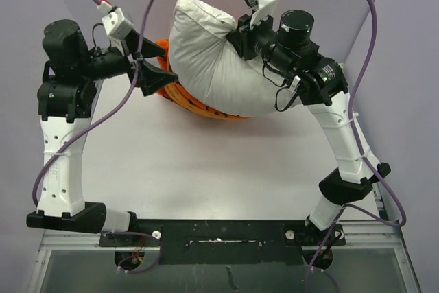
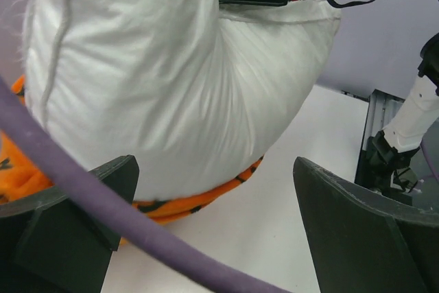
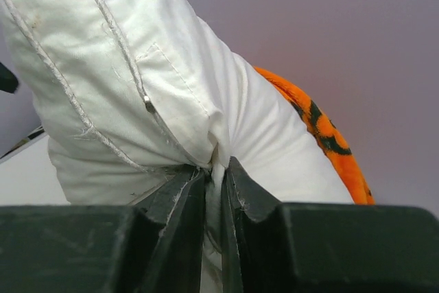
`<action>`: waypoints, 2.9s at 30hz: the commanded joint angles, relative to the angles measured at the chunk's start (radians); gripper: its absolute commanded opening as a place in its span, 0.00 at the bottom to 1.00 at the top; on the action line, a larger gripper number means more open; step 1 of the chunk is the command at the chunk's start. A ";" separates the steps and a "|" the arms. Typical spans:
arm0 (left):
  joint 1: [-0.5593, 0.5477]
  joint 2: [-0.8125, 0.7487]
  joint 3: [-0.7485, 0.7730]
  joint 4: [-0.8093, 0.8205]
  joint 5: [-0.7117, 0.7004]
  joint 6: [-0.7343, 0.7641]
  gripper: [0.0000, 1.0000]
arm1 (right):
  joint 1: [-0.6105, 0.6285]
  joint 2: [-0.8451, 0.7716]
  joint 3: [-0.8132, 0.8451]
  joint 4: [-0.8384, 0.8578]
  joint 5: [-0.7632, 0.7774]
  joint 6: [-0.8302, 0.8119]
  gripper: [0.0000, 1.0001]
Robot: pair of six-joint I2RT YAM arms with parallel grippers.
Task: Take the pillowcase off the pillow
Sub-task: Remove the pillow from the pillowcase.
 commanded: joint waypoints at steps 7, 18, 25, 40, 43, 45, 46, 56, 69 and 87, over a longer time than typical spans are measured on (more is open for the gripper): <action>-0.163 0.111 0.066 0.233 -0.304 0.024 0.98 | -0.007 -0.004 0.039 0.232 -0.108 0.131 0.00; -0.167 0.141 0.020 0.347 -0.286 0.009 0.98 | -0.066 -0.016 -0.004 0.261 -0.219 0.194 0.00; -0.236 0.239 0.071 0.282 -0.327 0.082 0.98 | -0.137 -0.016 -0.033 0.323 -0.423 0.288 0.00; -0.471 0.392 0.174 0.002 -0.191 0.243 0.98 | -0.182 0.001 -0.270 0.614 -0.881 0.631 0.00; -0.500 0.419 0.174 0.005 -0.201 0.253 0.98 | -0.157 -0.009 -0.365 0.732 -0.895 0.722 0.00; -0.513 0.434 0.175 0.009 -0.198 0.254 0.98 | -0.139 -0.008 -0.414 0.836 -0.912 0.804 0.00; -0.517 0.441 0.175 0.012 -0.196 0.255 0.98 | -0.134 -0.009 -0.437 0.909 -0.916 0.857 0.00; -0.547 0.482 0.203 0.103 0.009 0.101 0.98 | 0.038 0.104 -0.315 1.236 -0.890 1.140 0.00; -0.613 0.314 0.030 0.238 0.072 -0.217 0.91 | 0.225 0.219 0.058 1.084 -0.860 1.088 0.00; -0.299 0.357 0.164 0.393 -0.284 -0.453 0.00 | -0.487 -0.274 -0.426 0.773 -0.699 0.792 0.57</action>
